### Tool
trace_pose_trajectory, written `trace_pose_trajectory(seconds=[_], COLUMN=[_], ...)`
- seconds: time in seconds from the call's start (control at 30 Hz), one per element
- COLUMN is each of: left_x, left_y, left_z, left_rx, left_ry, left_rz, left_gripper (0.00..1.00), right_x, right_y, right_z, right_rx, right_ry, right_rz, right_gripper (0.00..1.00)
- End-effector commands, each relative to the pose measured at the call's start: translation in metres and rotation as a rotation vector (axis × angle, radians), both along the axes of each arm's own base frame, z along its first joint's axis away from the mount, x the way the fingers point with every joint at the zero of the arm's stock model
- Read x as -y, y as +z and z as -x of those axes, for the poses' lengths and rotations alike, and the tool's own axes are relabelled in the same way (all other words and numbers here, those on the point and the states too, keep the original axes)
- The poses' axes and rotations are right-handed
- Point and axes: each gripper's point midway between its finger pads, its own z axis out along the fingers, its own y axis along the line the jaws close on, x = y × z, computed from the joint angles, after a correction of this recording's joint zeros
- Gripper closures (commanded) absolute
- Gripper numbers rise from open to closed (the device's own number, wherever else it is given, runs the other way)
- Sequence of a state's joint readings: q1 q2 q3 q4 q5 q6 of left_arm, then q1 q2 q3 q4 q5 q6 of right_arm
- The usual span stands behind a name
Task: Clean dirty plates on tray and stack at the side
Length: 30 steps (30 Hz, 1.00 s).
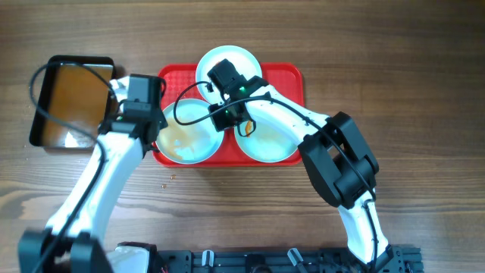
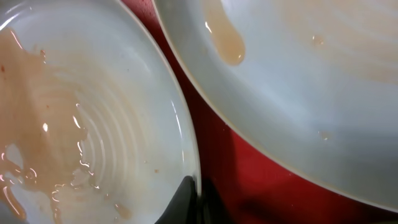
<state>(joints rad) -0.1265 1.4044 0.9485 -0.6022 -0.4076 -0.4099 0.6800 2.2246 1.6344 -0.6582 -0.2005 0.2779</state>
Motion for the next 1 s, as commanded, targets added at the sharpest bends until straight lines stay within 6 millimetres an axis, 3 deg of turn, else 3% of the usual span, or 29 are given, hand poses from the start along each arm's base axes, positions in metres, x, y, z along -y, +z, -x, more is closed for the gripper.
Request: trace_pose_trajectory(seconds=[0.0,0.17,0.23,0.33,0.43,0.57,0.67,0.8,0.97], left_x=[-0.029,-0.04,-0.048,-0.069,-0.077,-0.077,-0.077,-0.077,-0.077], left_y=[0.045,0.049,0.048,0.045,0.046,0.046,0.046,0.046,0.046], left_z=[-0.005,-0.013,-0.01,-0.002,0.001,0.001,0.001,0.001,0.001], left_rx=[0.173,0.261,0.266,0.269,0.278,0.278,0.279,0.279,0.279], left_ry=[0.099,0.098,0.109,0.169,0.19,0.189,0.189,0.189,0.189], left_rz=[0.098,0.526,0.597,0.597,0.604,0.603,0.603,0.602,0.602], left_gripper=[0.96,0.96,0.96,0.96,0.96,0.96,0.96,0.96,0.96], right_x=[0.004,0.015,0.019,0.029,0.036,0.025,0.008,-0.012,-0.019], right_y=[0.019,0.088,0.114,0.155,0.189,0.222,0.263,0.288,0.292], right_z=[-0.01,-0.03,-0.033,-0.042,-0.049,-0.046,-0.038,-0.025,-0.017], right_rx=[0.089,0.317,0.415,0.612,0.811,0.993,1.163,1.258,1.274], right_ry=[0.033,0.02,0.031,0.038,0.075,0.174,0.216,0.256,0.27], right_rz=[0.059,0.113,0.155,0.284,0.472,0.669,0.835,0.898,0.912], right_gripper=[0.96,0.96,0.96,0.96,0.96,0.96,0.96,0.96,0.96])
